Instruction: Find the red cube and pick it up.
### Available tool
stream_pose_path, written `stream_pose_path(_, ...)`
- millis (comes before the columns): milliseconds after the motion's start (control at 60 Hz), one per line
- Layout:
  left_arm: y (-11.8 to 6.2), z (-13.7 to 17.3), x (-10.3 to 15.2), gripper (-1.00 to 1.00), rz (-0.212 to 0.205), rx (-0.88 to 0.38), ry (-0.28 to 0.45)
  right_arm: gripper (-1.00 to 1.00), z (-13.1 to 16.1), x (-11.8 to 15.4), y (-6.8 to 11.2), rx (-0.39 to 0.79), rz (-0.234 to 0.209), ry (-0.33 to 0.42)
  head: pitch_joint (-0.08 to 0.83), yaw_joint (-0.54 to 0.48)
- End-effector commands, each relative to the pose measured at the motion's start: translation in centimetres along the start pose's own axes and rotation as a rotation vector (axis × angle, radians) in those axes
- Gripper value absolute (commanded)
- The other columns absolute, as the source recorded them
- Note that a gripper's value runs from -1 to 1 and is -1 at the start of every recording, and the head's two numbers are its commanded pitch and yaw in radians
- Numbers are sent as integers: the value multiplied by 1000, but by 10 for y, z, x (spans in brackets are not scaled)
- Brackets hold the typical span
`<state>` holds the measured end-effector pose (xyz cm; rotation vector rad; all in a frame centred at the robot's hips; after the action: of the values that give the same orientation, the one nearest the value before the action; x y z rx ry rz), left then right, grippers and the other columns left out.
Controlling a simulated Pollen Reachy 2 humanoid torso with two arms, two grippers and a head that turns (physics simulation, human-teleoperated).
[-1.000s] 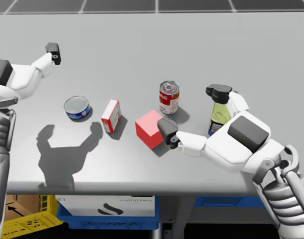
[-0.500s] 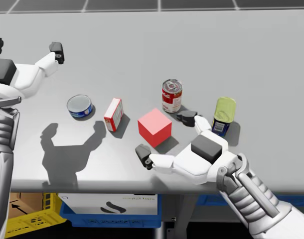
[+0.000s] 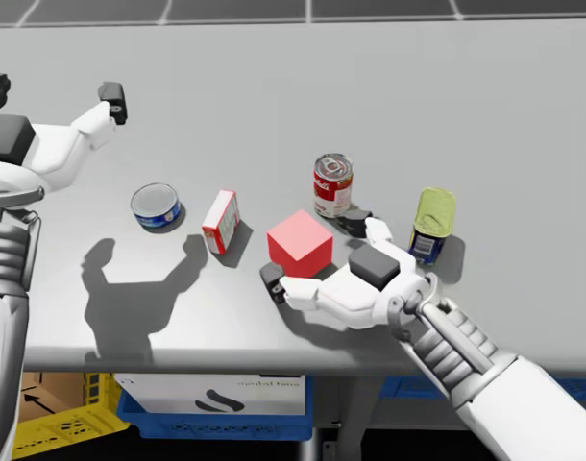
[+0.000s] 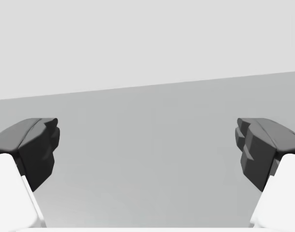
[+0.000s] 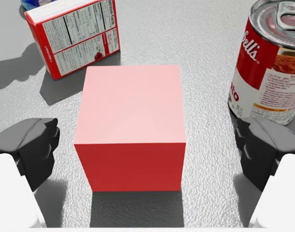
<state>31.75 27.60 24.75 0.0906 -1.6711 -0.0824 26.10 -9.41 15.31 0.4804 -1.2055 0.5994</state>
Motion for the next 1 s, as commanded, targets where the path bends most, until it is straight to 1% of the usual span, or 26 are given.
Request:
stream_pose_path(17,-1,0,0,-1000,0,-2,0,-1000,-21,8,28,51,-101,-38,729,36)
stream_pose_path(133,-1,0,0,-1000,-1,-2,0,-1000,-24,7,31,62,-109,-30,729,33)
stream_pose_path(217,-2,1,0,-1000,-2,-2,0,-1000,-25,7,34,71,-96,-40,728,31)
stream_pose_path(250,-2,1,0,-1000,-2,-2,0,-959,-25,7,35,72,-86,-48,728,31)
stream_pose_path(267,-2,1,0,-1000,-2,-2,0,-821,-24,7,36,70,-74,-53,727,31)
stream_pose_path(283,-2,1,0,-1000,-3,-2,0,-606,-24,6,36,66,-67,-59,727,31)
stream_pose_path(300,-2,1,0,-1000,-3,-2,0,-438,-24,6,36,65,-68,-61,727,32)
stream_pose_path(317,-2,1,0,-1000,-3,-2,0,-324,-24,6,37,59,-66,-64,726,32)
stream_pose_path(333,-2,1,0,-1000,-3,-3,0,207,-24,5,37,54,-60,-68,726,32)
stream_pose_path(350,-2,1,0,-1000,-4,-3,0,387,-24,5,37,53,-56,-70,726,32)
stream_pose_path(367,-3,1,0,-1000,-4,-3,0,762,-24,4,37,51,-55,-70,725,33)
stream_pose_path(383,-3,1,0,-1000,-5,-3,0,874,-24,4,37,49,-55,-70,725,33)
stream_pose_path(400,-3,1,0,-1000,-5,-3,0,916,-23,4,37,49,-56,-69,724,33)
stream_pose_path(467,-3,1,0,-1000,-6,-4,-1,997,-23,3,37,45,-56,-67,723,32)
stream_pose_path(550,-3,1,0,-1000,-7,-3,-1,1000,-23,2,37,44,-57,-63,717,30)
stream_pose_path(683,-4,1,0,-1000,-9,-4,0,985,-22,2,37,43,-56,-64,652,33)
stream_pose_path(700,-4,1,0,-1000,-10,-4,0,998,-21,2,36,43,-58,-65,624,34)
stream_pose_path(733,-4,0,-1,-1000,-10,-5,0,998,-21,2,36,44,-60,-65,604,34)
stream_pose_path(750,-4,1,-1,-1000,-10,-5,0,992,-21,2,36,44,-61,-65,573,36)
stream_pose_path(800,-4,1,-1,-1000,-11,-5,0,989,-21,2,36,42,-61,-66,538,36)
stream_pose_path(817,-5,1,-1,-1000,-11,-6,1,991,-21,1,36,42,-62,-65,505,35)
stream_pose_path(850,-5,1,-1,-1000,-12,-7,1,996,-21,1,36,42,-63,-64,484,34)
stream_pose_path(867,-5,1,-1,-1000,-12,-7,1,985,-20,1,36,40,-64,-64,454,32)
stream_pose_path(1000,-6,1,-2,-1000,-13,-11,2,999,-18,2,36,41,-65,-73,364,23)
